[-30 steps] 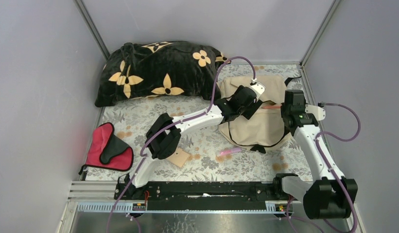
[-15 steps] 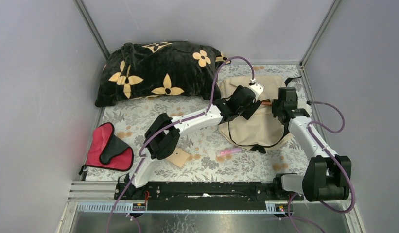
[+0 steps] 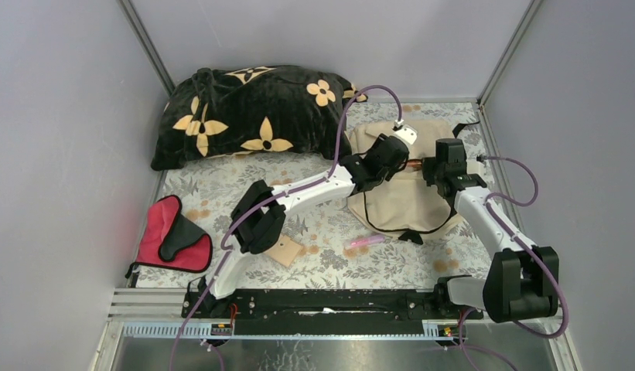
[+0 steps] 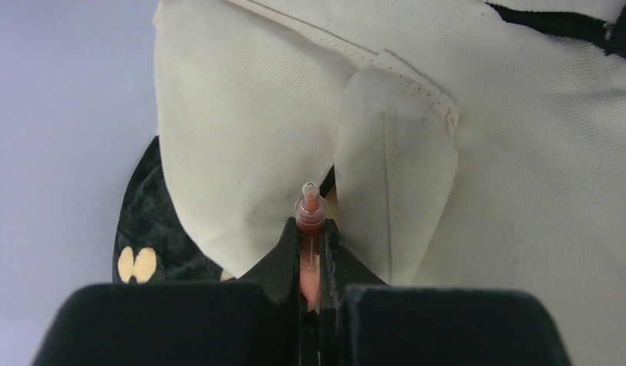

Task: Pack the student bag
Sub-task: Place the stationery in the student bag.

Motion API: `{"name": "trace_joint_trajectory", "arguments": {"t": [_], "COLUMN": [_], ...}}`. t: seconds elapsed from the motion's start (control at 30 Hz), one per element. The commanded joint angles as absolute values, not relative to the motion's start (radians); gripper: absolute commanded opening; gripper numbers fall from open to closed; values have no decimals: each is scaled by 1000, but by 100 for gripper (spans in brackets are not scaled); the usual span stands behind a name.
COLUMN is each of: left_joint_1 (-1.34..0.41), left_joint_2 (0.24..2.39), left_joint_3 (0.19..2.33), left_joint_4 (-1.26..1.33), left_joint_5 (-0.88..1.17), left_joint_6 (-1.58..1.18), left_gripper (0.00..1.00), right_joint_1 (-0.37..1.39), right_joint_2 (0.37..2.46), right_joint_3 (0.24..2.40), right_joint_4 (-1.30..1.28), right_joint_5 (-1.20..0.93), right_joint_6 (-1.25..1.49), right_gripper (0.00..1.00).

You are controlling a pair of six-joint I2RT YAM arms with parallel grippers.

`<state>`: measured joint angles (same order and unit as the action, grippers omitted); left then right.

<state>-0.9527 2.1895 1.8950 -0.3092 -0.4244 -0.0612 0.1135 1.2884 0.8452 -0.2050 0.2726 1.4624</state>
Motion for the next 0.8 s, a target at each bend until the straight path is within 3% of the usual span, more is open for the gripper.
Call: {"name": "trace_joint_trajectory", "arguments": {"t": [0.0,0.27,0.37,0.6,0.77], "left_joint_1": [-928,-917,-916,-917,-913], "left_joint_2": [2204,2196,2178,2157,2129], "left_joint_3": [1937,1964,1958,1942,1906], "left_joint_4": [-310,-306,-300,-293,-278], "left_joint_5": [-512,-487,-457,-368,-370], "left_joint_6": [-75,-78,-76,-80,-94], "left_gripper": [48,18,0,0,12], "right_joint_1": [127,125,126,127,135], "right_joint_2": [1192,1133,1135,1214,1261], "right_joint_3": [847,818,807,831,856], "right_joint_4": [-243,-297,-292,-272,-269], "right_joint_5": [343,348,324,247,200], "right_joint_6": [1387,1377,1379,1401,1433], "right_gripper": [0,0,0,0,0]}}
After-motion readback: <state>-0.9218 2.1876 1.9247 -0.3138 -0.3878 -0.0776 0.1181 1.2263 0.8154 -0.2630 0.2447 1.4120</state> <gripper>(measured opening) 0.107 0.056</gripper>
